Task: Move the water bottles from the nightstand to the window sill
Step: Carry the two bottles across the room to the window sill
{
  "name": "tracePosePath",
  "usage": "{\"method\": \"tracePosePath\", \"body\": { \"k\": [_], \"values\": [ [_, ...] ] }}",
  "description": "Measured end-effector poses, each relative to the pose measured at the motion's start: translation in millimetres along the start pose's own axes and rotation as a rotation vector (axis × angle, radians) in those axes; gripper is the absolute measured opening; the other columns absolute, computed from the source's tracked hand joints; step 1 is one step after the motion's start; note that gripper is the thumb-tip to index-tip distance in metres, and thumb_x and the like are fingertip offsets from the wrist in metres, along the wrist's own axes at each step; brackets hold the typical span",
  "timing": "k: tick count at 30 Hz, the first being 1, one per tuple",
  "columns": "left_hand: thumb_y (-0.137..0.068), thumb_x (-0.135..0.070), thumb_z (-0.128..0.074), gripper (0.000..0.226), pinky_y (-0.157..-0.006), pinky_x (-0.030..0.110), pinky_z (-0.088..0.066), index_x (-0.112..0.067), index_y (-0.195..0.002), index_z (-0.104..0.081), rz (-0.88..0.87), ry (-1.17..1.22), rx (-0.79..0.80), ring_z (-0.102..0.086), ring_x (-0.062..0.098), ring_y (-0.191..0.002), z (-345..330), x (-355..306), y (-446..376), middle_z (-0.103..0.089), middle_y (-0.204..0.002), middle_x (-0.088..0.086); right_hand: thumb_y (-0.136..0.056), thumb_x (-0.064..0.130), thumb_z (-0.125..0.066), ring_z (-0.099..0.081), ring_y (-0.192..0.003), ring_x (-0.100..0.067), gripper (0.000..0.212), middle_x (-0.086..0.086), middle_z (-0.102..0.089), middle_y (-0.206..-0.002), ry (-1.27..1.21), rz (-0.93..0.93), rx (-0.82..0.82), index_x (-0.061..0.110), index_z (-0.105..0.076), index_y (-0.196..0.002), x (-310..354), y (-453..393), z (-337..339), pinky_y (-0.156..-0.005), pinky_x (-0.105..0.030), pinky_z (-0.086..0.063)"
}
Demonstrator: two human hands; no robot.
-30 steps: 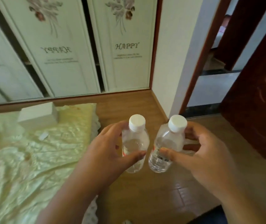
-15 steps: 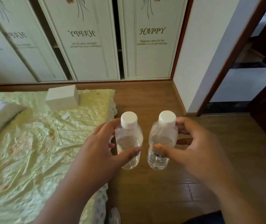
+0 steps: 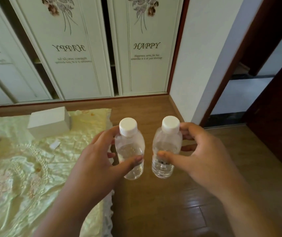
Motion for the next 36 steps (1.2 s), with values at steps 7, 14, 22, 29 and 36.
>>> {"method": "tracePosePath", "body": {
  "k": [7,14,22,29,36],
  "values": [
    [-0.057,-0.086,-0.068,0.084,-0.064,0.01,-0.044,-0.066,-0.132,-0.036,-0.028,-0.01,0.045,-0.052,-0.022,-0.097,25.1,35.1,-42.2,-0.046,-0.12,-0.043,-0.06,0.073,-0.076,-0.042,-0.098,0.034,0.055,0.052,-0.05,-0.097,0.0,-0.018,-0.055,0.071,-0.041,-0.103,18.2,-33.1,-36.7,-0.051,0.006,-0.034],
    [-0.059,-0.086,-0.069,0.083,-0.061,0.008,-0.043,-0.065,-0.133,-0.036,-0.015,-0.03,0.055,-0.053,-0.022,-0.097,27.8,55.1,-79.2,-0.045,-0.118,-0.046,-0.059,0.075,-0.075,-0.042,-0.1,0.033,0.056,0.053,-0.05,-0.102,-0.027,-0.034,-0.03,0.07,-0.042,-0.104,11.9,-78.3,-53.6,-0.051,0.006,-0.033],
    [-0.061,-0.084,-0.069,0.088,-0.067,0.009,-0.042,-0.059,-0.138,-0.037,0.041,-0.115,-0.015,-0.055,-0.015,-0.1,10.0,60.3,-152.9,-0.049,-0.128,-0.036,-0.055,0.08,-0.071,-0.044,-0.099,0.032,0.062,0.052,-0.05,-0.105,-0.076,-0.001,0.036,0.074,-0.038,-0.107,-22.2,-171.4,-60.4,-0.045,-0.001,-0.034],
    [-0.062,-0.082,-0.071,0.083,-0.068,0.01,-0.041,-0.06,-0.134,-0.037,0.074,-0.159,-0.072,-0.056,-0.01,-0.103,-15.8,40.2,-235.1,-0.05,-0.127,-0.036,-0.053,0.08,-0.071,-0.039,-0.098,0.036,0.063,0.06,-0.043,-0.103,-0.096,0.071,0.091,0.076,-0.037,-0.106,-45.7,-267.5,-38.2,-0.04,0.004,-0.028],
    [-0.061,-0.081,-0.071,0.084,-0.075,0.016,-0.044,-0.057,-0.135,-0.039,0.135,-0.177,-0.143,-0.059,0.0,-0.106,-47.2,34.7,-290.6,-0.051,-0.131,-0.032,-0.053,0.074,-0.072,-0.057,-0.086,0.014,0.06,0.048,-0.05,-0.097,-0.108,0.098,0.144,0.072,-0.039,-0.103,-70.9,-341.8,-20.0,-0.06,-0.006,-0.037]
  ]
}}
Point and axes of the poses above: each hand's wrist, its own y-axis away from the middle knuckle, its own z-axis out of the back of the hand, x = y × z, the point moved 2 cm from there along -y, towards the middle knuckle
